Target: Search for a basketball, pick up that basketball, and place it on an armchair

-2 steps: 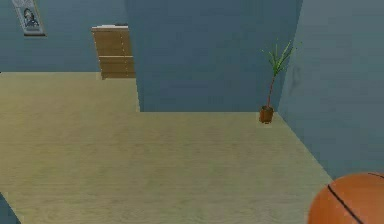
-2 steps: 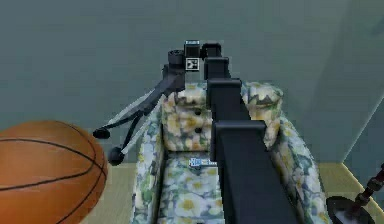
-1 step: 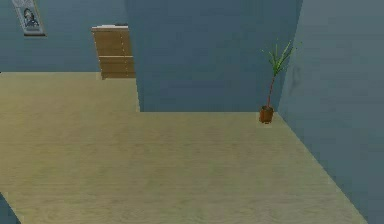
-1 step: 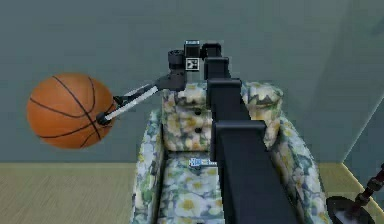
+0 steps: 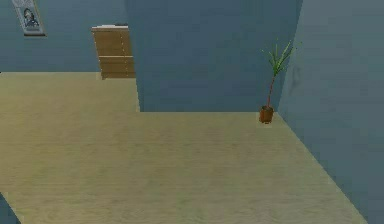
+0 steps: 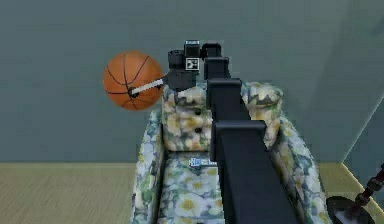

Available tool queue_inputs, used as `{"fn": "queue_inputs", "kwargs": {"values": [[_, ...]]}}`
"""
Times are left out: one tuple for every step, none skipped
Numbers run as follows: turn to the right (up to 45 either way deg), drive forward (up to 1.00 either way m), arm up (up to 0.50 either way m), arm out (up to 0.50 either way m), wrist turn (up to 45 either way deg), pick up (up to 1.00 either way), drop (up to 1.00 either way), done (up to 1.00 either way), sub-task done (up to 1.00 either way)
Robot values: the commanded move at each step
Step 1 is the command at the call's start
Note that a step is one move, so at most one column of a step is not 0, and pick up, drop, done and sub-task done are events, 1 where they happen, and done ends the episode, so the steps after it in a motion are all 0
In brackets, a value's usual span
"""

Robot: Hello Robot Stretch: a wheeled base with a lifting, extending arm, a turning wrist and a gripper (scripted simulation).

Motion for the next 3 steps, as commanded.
{"fn": "queue_inputs", "kwargs": {"values": [[0.0, 0.0, 0.0, 0.0, 45.0, 0.0, 0.0, 0.0, 0.0], [0.0, 0.0, 0.0, 0.0, 36.0, 0.0, 0.0, 0.0, 0.0], [0.0, 0.0, -0.38, 0.0, 0.0, 0.0, 0.0, 0.0, 0.0]]}}
